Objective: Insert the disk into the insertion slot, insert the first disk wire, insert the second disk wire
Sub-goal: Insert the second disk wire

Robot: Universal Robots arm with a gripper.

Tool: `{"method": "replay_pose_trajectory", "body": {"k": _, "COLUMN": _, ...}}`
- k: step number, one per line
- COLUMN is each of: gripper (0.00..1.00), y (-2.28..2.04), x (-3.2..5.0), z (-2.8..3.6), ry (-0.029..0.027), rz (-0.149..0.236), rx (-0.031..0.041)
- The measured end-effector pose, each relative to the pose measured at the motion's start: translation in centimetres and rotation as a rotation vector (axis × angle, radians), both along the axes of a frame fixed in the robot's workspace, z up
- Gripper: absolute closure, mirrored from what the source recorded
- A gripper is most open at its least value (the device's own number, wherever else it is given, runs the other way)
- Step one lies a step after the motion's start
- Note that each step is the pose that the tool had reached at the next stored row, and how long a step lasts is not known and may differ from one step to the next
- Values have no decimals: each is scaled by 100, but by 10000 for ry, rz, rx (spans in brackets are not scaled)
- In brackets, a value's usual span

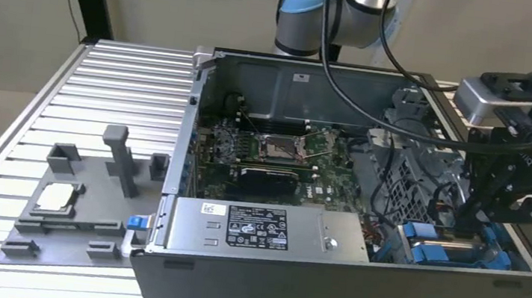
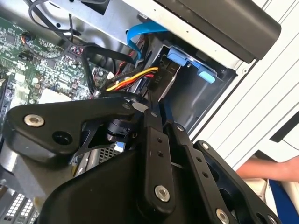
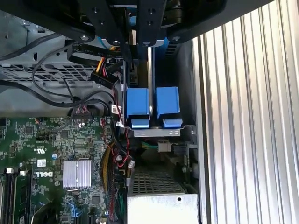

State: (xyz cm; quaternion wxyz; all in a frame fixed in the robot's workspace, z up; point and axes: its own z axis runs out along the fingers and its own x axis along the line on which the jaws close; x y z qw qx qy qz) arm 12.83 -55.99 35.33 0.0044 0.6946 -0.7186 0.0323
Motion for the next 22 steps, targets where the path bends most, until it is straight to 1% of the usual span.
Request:
{"method": "replay_pose_trajectory", "body": {"k": 2, "gripper": 100, "y": 0, "x": -4, "z": -3, "ry": -31, "rz": -1, "rx": 0}}
{"method": "replay_pose_trajectory", "body": {"k": 5, "gripper": 100, "y": 2, "x": -18, "z": -4, "ry": -56, "rz": 0, "rx": 0}}
{"method": "replay_pose_trajectory", "body": {"k": 7, "gripper": 100, "y": 3, "x": -28, "z": -7, "ry": -93, "rz": 0, "rx": 2}}
{"method": "replay_pose_trajectory", "body": {"k": 9, "gripper": 100, "y": 5, "x": -35, "z": -9, "ry": -140, "rz": 0, "rx": 0}}
{"method": "replay_pose_trajectory", "body": {"k": 12, "gripper": 100, "y": 8, "x": -46, "z": -16, "ry": -241, "rz": 1, "rx": 1}}
{"method": "replay_pose_trajectory", "body": {"k": 13, "gripper": 100, "y": 9, "x": -49, "z": -18, "ry": -263, "rz": 0, "rx": 3}}
{"method": "replay_pose_trajectory", "body": {"k": 18, "gripper": 100, "y": 12, "x": -69, "z": -21, "ry": -331, "rz": 0, "rx": 1}}
{"method": "replay_pose_trajectory", "body": {"k": 22, "gripper": 100, "y": 18, "x": -69, "z": -27, "ry": -414, "rz": 6, "rx": 1}}
